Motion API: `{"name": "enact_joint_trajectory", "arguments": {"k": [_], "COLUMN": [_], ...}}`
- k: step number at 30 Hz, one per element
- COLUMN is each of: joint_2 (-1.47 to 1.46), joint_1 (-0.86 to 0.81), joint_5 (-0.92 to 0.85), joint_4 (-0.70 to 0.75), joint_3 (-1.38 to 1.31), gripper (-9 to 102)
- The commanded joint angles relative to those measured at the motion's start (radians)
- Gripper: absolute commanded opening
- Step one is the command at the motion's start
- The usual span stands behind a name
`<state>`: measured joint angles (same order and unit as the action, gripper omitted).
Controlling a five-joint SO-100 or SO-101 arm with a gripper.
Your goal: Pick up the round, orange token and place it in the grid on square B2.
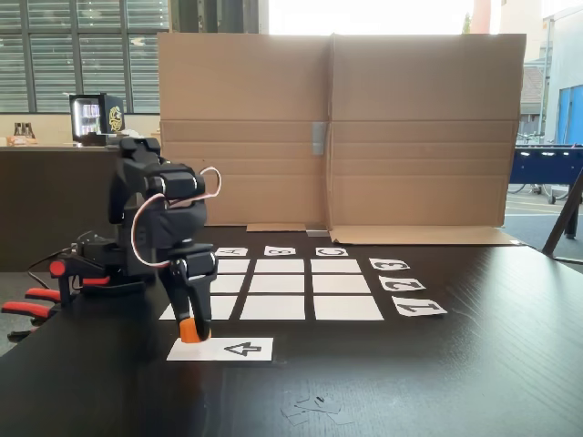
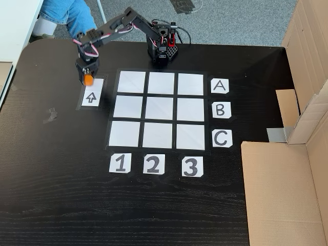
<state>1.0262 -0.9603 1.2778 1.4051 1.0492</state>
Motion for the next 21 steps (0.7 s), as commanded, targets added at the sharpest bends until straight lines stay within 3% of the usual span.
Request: {"name": "enact_joint_trajectory", "arguments": {"k": [1,13,21], "joint_2": [0.256,0.713,0.811], "joint_1": [0.009,0.249,0.551], "joint_5": [0.002,-0.051,-0.049], "joint_4": [-0.011,0.074,0.127], "joint_3": [0.061,0.176,0.178], "gripper": [0,0,0]}}
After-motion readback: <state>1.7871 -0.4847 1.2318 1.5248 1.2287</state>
